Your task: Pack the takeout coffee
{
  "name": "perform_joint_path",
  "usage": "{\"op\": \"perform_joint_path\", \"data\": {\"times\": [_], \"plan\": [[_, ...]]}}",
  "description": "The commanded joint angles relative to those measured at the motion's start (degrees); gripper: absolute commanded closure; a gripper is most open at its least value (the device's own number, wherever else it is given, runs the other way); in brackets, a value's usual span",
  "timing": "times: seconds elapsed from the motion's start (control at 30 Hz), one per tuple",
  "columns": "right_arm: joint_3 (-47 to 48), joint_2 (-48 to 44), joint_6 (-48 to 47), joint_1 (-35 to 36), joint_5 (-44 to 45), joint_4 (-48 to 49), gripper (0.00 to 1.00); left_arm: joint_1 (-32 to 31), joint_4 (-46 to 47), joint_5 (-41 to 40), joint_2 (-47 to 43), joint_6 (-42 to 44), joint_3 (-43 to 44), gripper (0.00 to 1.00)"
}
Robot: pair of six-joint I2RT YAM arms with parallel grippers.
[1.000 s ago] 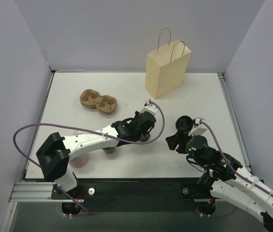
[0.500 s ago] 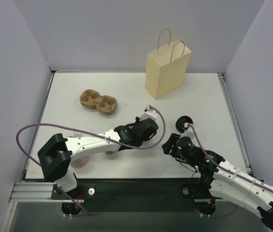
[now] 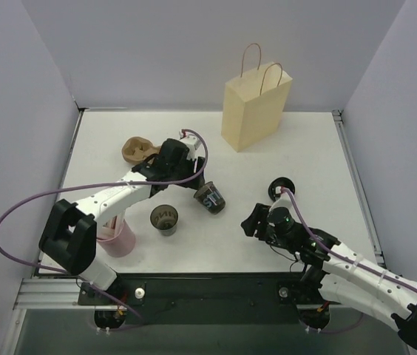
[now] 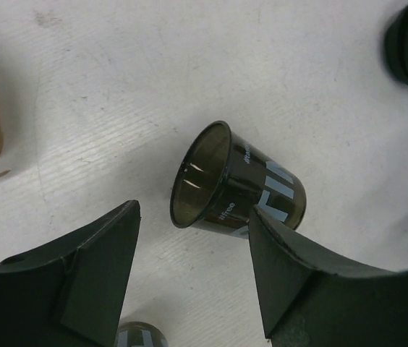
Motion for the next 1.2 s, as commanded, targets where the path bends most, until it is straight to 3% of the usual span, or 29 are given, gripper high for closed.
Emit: {"op": "perform_joint_path", "data": {"times": [0.0, 0.07, 0.23, 0.3, 0.33, 0.37, 0.5, 0.6, 0.7, 0.8, 0.83, 0.93, 1.03, 1.17], "plan": [[2.4, 0.0, -1.5, -0.4, -0.8, 1.4, 0.47, 2.6, 4.6, 16.9, 3.2, 4.6, 2.9, 0.29], [2.7, -0.1, -1.8, -0.4, -0.6, 1.0, 0.47, 3.3, 4.1, 20.9, 5.5, 6.0, 3.8, 0.29], [3.2, -1.5, -2.6, -0.5, -0.2, 0.0, 0.47, 3.9, 3.6, 21.2, 11.0, 6.2, 4.7, 0.29], [3.4, -1.9, -2.9, -0.5, -0.1, -0.1, 0.47, 3.9, 4.6, 22.8, 12.6, 6.0, 4.6, 0.34], [3.4, -2.0, -3.2, -0.6, -0.1, -0.4, 0.47, 3.9, 5.2, 23.5, 13.7, 5.7, 4.7, 0.4], [3.7, -2.1, -3.4, -0.5, 0.0, -0.4, 0.47, 3.9, 5.5, 24.3, 13.9, 5.4, 4.6, 0.58], [4.4, -2.5, -4.1, -0.5, 0.4, -2.1, 0.47, 2.3, 4.5, 20.8, 11.3, 4.5, 5.2, 0.95], [4.3, -4.4, -4.3, -0.5, 1.0, -2.5, 0.47, -2.7, 0.2, 8.8, 7.1, 6.7, 8.4, 1.0], [4.5, -6.1, -5.1, -0.5, 1.7, -2.8, 0.47, -6.7, -5.0, -2.5, 5.5, 8.1, 13.0, 1.0], [5.1, -6.1, -6.2, -0.5, 2.3, -3.3, 0.47, -6.6, -8.5, -12.4, 5.3, 4.8, 14.3, 1.0], [5.5, -5.8, -6.3, -0.6, 2.8, -3.3, 0.47, -6.1, -8.7, -17.7, 5.4, 3.3, 13.7, 0.88], [6.3, -4.3, -6.5, -0.6, 2.5, -4.2, 0.47, -2.1, -6.3, -16.3, 4.9, 1.0, 12.5, 0.57], [6.7, -3.8, -6.6, -0.5, 2.6, -4.0, 0.47, 0.0, -3.2, -17.2, 4.3, 2.2, 13.1, 0.45], [7.0, -3.1, -6.8, -0.5, 2.8, -3.7, 0.47, 1.0, -0.5, -18.0, 6.8, 9.7, 16.2, 0.38]]}}
